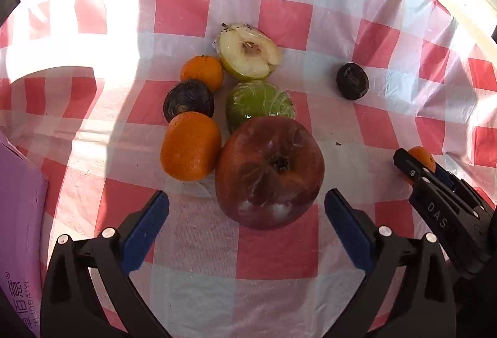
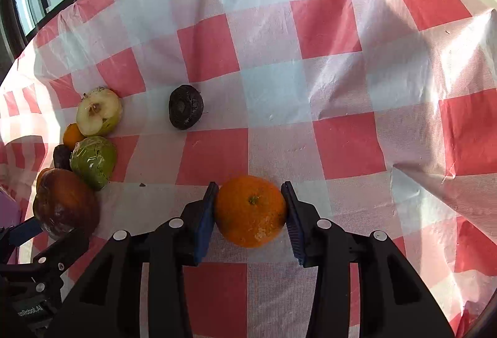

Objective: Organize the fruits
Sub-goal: 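Grasp the large red apple with the left tool while the right tool grasps an orange, then carry the apple and orange with both tools over the white box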

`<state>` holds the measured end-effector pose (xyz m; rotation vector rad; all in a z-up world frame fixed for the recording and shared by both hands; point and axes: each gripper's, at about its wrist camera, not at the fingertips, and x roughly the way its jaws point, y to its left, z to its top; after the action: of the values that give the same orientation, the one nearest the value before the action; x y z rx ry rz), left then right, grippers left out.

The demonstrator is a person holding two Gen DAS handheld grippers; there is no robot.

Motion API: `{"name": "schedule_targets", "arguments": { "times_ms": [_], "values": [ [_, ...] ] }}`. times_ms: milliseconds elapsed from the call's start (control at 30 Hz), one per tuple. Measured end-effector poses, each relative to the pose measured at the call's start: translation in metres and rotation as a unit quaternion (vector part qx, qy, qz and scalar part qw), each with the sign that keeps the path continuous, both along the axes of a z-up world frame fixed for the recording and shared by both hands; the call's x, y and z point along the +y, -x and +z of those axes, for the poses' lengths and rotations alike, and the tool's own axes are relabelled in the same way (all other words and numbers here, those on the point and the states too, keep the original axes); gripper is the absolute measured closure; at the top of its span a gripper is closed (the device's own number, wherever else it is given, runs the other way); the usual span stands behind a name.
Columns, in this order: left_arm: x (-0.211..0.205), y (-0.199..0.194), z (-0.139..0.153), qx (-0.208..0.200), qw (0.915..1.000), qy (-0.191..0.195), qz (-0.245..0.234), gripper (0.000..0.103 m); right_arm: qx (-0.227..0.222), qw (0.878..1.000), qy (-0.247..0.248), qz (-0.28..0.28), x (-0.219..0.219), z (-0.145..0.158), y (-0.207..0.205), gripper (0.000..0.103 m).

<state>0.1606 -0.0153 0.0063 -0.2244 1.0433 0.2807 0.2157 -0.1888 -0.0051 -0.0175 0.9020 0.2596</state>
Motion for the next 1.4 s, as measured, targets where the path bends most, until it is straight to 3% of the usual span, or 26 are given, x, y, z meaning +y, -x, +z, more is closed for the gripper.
{"name": "schedule_targets", "arguments": {
  "times_ms": [300,333,367,533,967,1400],
  "values": [
    [-0.007,-0.005,-0.008,-0.018,0.9994,-0.028,0.001,0.017,0.000,1.000,0.010,0.005,0.015,-0.005,-0.006,0.061],
    [-0.010,-0.001,-0.008,-0.022,0.9992,-0.032,-0.011,0.025,0.000,1.000,0.011,0.005,0.017,-0.005,-0.007,0.061],
    [-0.014,0.003,-0.006,-0.033,0.9985,-0.026,-0.034,0.042,0.001,1.000,0.013,0.006,0.019,-0.006,-0.009,0.061],
    [-0.015,0.028,0.002,-0.021,0.9987,-0.001,-0.047,0.043,-0.001,1.000,0.014,0.005,0.012,-0.003,0.009,0.061],
    [-0.006,0.130,0.019,-0.002,0.9975,-0.012,-0.069,0.043,0.004,0.999,0.032,0.027,0.014,0.001,0.028,0.062],
    [-0.010,0.183,0.033,0.006,0.9951,-0.006,-0.099,0.043,0.080,0.994,-0.037,0.057,0.004,0.014,0.167,0.062]
  ]
}}
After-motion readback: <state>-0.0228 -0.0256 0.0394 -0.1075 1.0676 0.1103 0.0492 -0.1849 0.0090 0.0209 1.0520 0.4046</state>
